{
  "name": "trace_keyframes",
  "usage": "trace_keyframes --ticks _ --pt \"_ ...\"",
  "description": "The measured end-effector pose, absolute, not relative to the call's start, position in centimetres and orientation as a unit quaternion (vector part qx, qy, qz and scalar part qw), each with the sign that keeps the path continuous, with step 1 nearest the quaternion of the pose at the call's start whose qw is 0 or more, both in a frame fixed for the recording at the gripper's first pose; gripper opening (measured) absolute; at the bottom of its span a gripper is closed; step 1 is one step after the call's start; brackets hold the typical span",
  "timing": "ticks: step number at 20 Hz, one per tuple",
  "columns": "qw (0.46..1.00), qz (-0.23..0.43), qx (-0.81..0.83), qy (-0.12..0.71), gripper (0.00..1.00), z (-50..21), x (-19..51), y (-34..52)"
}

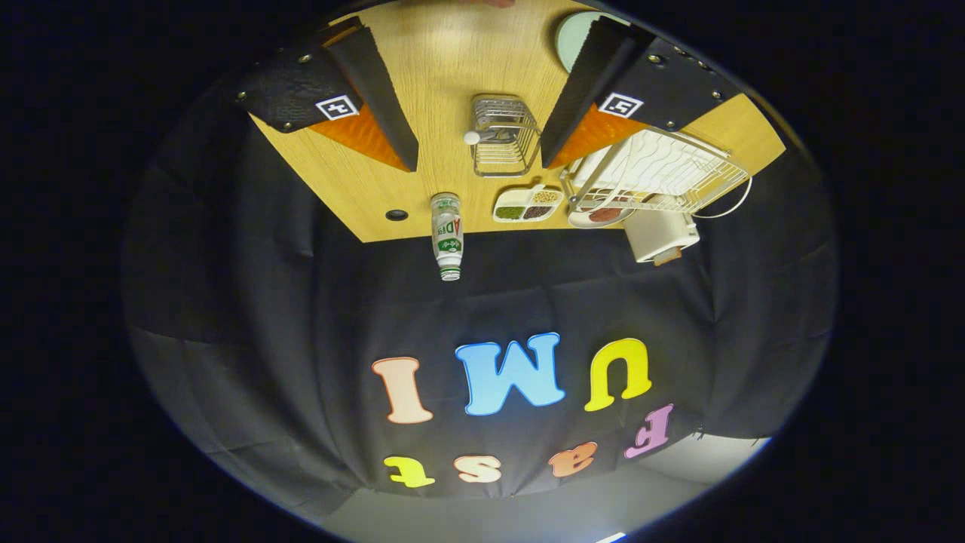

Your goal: Take the plate from the dish rack, then take the spoon from the basket and place it into the plate.

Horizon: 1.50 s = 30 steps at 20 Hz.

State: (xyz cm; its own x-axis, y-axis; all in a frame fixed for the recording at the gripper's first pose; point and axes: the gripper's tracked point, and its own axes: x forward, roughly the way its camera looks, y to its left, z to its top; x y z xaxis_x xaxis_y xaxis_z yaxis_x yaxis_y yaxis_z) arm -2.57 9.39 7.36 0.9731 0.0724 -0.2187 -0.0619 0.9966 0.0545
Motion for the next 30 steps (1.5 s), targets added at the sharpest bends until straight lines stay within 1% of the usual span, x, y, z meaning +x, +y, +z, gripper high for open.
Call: trace_keyframes --ticks 6,7,9,12,13,14,15,16,18,19,20,21,23,24,30 --pt "0.995 0.030 0.032 0.094 0.93 4.9 0.8 9.1" --pt "0.995 0.035 0.033 0.093 0.88 4.7 1.0 9.3" --pt "0.995 0.044 0.029 0.086 0.85 4.3 2.1 9.7" --pt "0.994 0.043 0.021 0.095 0.65 3.3 3.1 9.9" --pt "0.995 0.041 0.020 0.093 0.62 2.9 3.4 9.6" --pt "0.995 0.047 0.026 0.087 0.43 3.1 3.6 10.1" --pt "0.994 0.053 0.033 0.086 0.36 3.1 3.4 10.6" --pt "0.994 0.059 0.032 0.083 0.22 3.2 3.3 10.9" --pt "0.994 0.074 0.029 0.078 0.21 3.3 3.2 11.0" --pt "0.994 0.066 0.040 0.077 0.21 3.7 3.3 10.9" --pt "0.993 0.071 0.045 0.082 0.08 3.5 3.2 11.1" --pt "0.992 0.079 0.052 0.086 0.08 3.4 3.0 11.4" --pt "0.994 0.060 0.038 0.086 0.08 4.1 3.2 10.9" --pt "0.993 0.063 0.030 0.099 0.01 4.1 3.1 11.1" --pt "0.992 0.074 0.014 0.099 0.01 7.4 2.2 12.8"
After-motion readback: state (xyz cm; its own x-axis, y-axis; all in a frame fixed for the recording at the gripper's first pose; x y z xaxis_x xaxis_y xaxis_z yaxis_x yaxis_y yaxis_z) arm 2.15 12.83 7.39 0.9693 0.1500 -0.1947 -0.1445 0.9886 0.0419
